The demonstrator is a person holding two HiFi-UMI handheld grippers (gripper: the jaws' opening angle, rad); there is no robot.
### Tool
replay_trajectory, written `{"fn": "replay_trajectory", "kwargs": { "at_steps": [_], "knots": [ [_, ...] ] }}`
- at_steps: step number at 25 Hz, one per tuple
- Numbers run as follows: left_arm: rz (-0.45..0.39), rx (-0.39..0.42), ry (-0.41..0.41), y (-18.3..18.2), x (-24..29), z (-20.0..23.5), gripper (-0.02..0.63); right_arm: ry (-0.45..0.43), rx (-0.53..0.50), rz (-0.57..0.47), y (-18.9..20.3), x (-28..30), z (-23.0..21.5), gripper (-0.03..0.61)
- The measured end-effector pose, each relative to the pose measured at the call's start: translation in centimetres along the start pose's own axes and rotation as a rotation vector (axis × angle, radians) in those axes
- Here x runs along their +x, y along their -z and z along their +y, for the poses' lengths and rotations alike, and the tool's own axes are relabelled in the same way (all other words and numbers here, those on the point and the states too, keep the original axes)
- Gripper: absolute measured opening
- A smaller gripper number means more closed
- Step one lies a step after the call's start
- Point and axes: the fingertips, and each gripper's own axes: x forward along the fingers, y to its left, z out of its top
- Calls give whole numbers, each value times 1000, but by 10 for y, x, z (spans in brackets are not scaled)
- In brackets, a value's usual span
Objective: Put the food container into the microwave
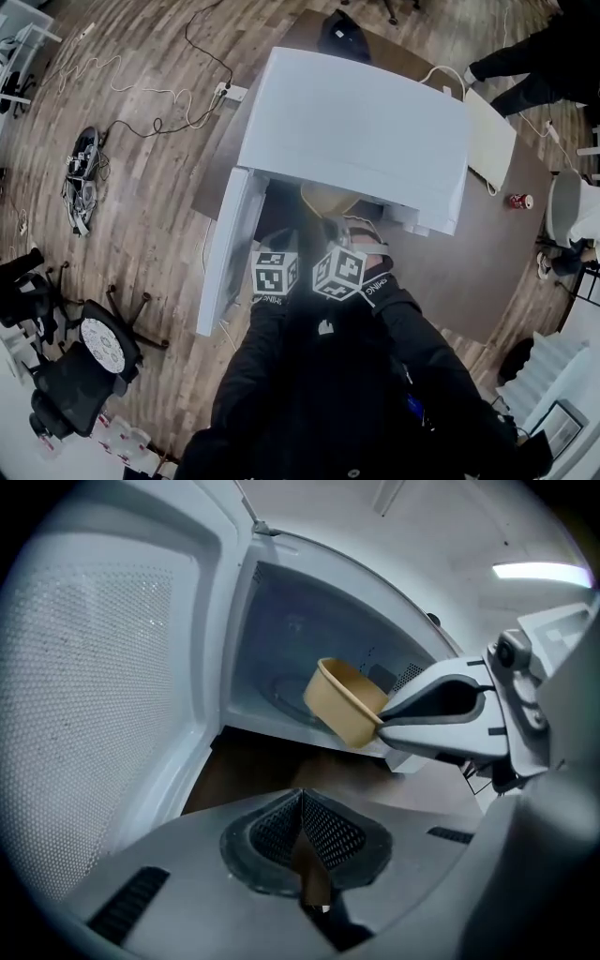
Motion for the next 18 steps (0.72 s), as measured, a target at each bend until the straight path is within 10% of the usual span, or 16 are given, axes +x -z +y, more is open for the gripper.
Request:
{"fn": "replay_trajectory", "kwargs": {
  "at_steps": [18],
  "knots": [
    [48,41,18,-1,17,9,34,56,10,44,5,50,-48,35]
  ]
}}
